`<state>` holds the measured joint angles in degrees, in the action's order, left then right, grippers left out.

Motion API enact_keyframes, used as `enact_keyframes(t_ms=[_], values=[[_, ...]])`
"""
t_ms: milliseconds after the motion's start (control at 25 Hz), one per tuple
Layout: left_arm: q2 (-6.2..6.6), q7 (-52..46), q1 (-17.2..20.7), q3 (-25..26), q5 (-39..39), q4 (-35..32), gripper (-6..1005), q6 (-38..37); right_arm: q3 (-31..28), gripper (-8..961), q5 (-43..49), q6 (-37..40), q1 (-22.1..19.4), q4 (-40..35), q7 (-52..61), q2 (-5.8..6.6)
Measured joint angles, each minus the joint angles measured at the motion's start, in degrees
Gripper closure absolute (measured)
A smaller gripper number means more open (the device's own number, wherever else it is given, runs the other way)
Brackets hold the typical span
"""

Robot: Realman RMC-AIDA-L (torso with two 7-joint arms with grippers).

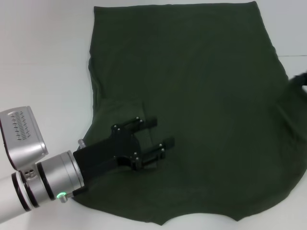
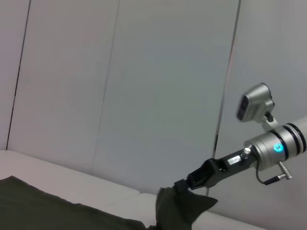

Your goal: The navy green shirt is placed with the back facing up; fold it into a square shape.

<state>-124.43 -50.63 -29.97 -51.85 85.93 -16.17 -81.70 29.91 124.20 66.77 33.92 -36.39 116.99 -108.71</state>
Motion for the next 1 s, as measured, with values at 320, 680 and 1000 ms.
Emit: enact_keyframes(t_ms=[320, 680, 1000], values=[[0.15, -0.08, 0.0, 0.0, 0.03, -0.2, 310, 0.24, 4.46, 893, -0.02, -2.38, 5.25, 0.28, 0.31, -3.03], [0.16, -0.09, -0.11, 0.0, 0.03, -0.09, 310, 0.83, 8.76, 887, -0.2, -7.75, 7.83, 1.32, -0.37, -7.07], [0.15, -0.09, -0.07, -0.01, 0.03, -0.14, 309, 1.21, 9.79, 605, -0.19, -7.08, 6.2, 0.75, 2.91, -5.88]])
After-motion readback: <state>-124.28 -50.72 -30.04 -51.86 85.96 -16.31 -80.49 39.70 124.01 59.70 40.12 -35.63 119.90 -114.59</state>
